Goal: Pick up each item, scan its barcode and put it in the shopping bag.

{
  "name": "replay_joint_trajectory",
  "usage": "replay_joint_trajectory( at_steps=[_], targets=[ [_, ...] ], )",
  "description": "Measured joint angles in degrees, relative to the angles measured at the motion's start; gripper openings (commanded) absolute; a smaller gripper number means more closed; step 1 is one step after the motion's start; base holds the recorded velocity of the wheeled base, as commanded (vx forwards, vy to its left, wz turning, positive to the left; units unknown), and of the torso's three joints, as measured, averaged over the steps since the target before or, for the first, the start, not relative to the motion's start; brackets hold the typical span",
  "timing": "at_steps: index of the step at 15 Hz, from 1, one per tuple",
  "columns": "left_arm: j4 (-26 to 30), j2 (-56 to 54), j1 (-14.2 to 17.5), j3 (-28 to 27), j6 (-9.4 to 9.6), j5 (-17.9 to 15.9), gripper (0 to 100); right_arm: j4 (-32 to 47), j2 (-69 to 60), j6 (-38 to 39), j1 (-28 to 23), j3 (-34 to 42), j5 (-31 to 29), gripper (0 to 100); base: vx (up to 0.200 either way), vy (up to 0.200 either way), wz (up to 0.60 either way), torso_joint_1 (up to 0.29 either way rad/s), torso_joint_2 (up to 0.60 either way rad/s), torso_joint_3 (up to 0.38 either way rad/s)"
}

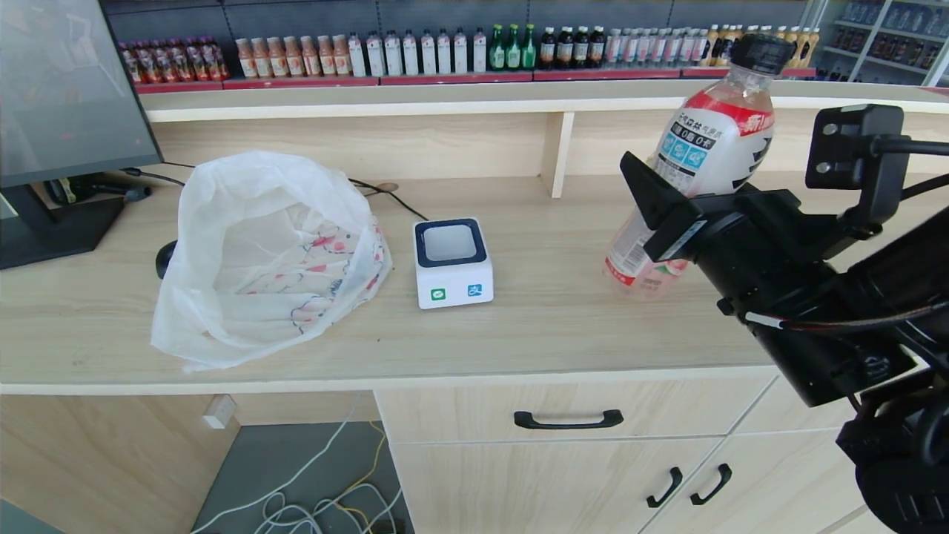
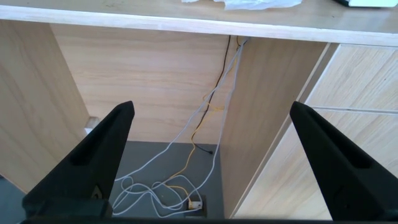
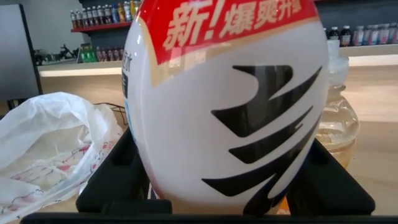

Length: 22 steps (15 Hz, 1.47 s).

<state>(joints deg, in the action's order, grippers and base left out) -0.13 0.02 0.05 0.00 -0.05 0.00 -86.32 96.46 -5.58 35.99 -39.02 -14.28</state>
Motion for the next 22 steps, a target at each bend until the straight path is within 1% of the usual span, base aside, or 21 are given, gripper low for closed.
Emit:
replay_joint_trajectory(
  at_steps=[2,8,11,13,14,15,17,19,21,22],
  targets=[
    [-0.05,0.0,0.09,0.0,-0.11,-0.02,100,-0.68,0.2,0.12,0.8,0.09,0.56,0,0.0,0.2,0.0,-0.002,0.0,0.005],
    [0.0,0.0,0.05,0.0,-0.11,0.0,100,-0.41,0.65,0.72,7.14,1.62,1.15,0,0.0,0.2,0.0,0.002,0.0,0.001],
    [0.0,0.0,0.0,0.0,-0.11,0.0,100,-0.77,0.74,0.66,9.16,2.12,0.82,0,0.0,0.2,0.0,0.001,0.0,-0.001],
    [0.0,0.0,0.05,0.0,0.07,0.0,100,-0.88,0.91,0.37,9.41,1.57,-0.06,0,0.0,0.0,0.0,0.0,0.0,0.0],
    [0.02,0.0,0.0,0.0,0.1,0.0,100,-0.91,0.96,0.37,9.55,1.77,-1.45,0,0.0,0.0,0.0,0.0,0.0,0.0],
    [-0.02,0.0,0.0,0.0,0.12,0.02,100,-0.57,1.05,0.44,9.87,2.17,-4.24,0,0.0,0.0,0.0,0.0,0.0,0.0],
    [-0.05,0.0,0.05,0.0,0.12,0.0,100,-0.61,1.11,0.3,10.31,1.77,-5.45,0,0.0,0.0,0.0,0.0,0.0,0.0],
    [-0.02,0.0,-0.05,0.0,0.15,0.0,100,-0.06,1.06,0.15,10.84,2.4,-5.13,0,0.0,0.0,0.0,0.0,0.0,0.0],
    [-0.02,0.0,0.05,0.0,0.15,-0.02,100,0.35,0.74,-0.82,10.95,3.11,-3.45,0,0.0,0.0,0.0,0.0,0.0,0.0],
    [-0.02,0.0,0.05,0.0,0.15,-0.02,100,0.27,0.76,-2.78,10.92,3.15,-3.23,0,0.0,0.0,0.0,0.0,0.0,0.0]
  ],
)
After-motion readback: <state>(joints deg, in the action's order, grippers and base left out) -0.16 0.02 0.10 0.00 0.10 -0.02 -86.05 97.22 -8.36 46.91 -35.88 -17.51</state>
